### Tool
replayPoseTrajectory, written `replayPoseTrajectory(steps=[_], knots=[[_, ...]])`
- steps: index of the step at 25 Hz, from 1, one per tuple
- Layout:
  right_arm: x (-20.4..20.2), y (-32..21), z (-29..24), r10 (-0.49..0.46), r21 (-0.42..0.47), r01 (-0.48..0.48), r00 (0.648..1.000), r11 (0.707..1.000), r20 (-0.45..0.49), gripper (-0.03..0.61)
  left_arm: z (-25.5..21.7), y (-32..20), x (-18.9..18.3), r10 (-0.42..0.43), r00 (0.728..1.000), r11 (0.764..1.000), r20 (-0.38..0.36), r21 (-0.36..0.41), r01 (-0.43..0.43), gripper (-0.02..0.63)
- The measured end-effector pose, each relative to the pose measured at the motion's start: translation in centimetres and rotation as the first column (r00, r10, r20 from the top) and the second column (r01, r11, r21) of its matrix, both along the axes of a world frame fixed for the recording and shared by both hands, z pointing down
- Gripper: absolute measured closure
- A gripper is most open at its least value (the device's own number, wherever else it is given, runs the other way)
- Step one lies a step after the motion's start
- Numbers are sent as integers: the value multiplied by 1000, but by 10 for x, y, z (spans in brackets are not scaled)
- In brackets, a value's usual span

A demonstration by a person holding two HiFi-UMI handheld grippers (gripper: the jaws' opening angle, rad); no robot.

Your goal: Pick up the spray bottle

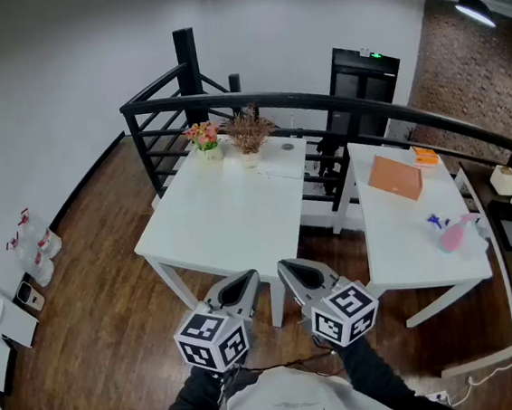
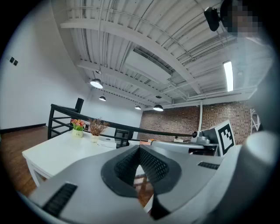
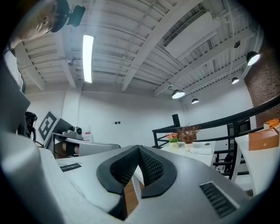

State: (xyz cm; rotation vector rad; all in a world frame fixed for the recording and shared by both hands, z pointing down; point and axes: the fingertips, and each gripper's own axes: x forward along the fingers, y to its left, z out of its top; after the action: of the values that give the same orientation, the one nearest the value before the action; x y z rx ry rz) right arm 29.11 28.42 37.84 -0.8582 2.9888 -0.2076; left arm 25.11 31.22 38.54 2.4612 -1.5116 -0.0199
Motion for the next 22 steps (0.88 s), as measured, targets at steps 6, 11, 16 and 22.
replayPoseTrajectory(steps=[6,11,16,22], knots=[[-5,-25,6,-9,-2,9,1000,1000,-8,595,1,-23,-9,-6,1000,1000,17,10,6,621],[-36,-68,15,0,-18,0,1000,1000,-3,595,5,-66,-41,2,1000,1000,12,16,-2,621],[-111,-152,17,43,-19,-43,999,999,5,595,10,-156,-119,38,999,999,13,10,-38,621],[-215,-260,5,144,-17,-144,990,989,-3,595,-1,-266,-227,112,994,994,12,16,-112,621]])
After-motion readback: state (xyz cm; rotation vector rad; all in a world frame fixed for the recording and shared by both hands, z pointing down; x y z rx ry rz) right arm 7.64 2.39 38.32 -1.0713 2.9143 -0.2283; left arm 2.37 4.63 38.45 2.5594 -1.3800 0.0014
